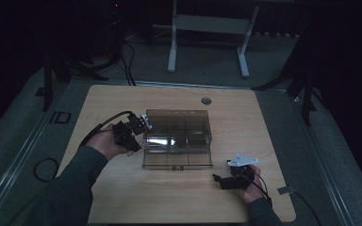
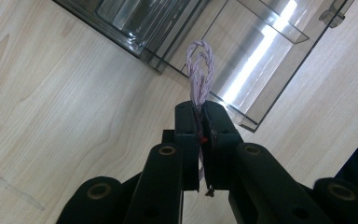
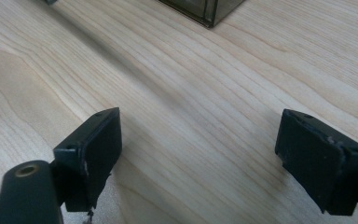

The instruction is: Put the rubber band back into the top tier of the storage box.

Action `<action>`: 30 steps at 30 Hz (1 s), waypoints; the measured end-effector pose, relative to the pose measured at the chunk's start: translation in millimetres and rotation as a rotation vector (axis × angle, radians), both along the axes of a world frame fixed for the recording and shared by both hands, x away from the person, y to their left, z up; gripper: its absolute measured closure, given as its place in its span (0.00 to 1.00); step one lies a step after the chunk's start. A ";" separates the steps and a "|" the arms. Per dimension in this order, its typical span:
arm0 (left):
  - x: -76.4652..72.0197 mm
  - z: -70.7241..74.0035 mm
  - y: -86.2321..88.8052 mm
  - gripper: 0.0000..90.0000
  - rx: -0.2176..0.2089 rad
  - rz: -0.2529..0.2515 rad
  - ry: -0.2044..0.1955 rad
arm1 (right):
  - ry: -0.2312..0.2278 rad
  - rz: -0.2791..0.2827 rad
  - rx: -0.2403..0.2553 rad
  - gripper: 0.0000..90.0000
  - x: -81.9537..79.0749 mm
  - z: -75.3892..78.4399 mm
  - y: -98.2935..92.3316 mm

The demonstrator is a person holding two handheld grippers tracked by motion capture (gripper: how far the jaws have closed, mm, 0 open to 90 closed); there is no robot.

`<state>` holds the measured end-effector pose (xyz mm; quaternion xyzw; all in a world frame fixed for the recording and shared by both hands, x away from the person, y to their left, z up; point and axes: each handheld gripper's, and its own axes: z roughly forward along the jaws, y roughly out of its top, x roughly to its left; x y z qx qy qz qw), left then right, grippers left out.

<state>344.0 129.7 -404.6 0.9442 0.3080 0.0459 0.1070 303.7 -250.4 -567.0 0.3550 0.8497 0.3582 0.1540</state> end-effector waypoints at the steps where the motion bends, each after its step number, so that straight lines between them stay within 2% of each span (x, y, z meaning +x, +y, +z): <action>1: 0.1 0.2 -1.0 0.95 0.000 -0.001 0.002 | 0.000 0.000 0.000 0.16 0.0 0.0 0.0; 9: 1.5 1.5 -10.3 0.95 0.014 -0.021 0.001 | 0.000 0.000 0.000 0.16 0.0 0.0 0.0; 30: 2.3 -0.7 -34.0 0.95 0.009 -0.062 0.003 | 0.000 0.000 0.000 0.16 0.0 0.0 0.0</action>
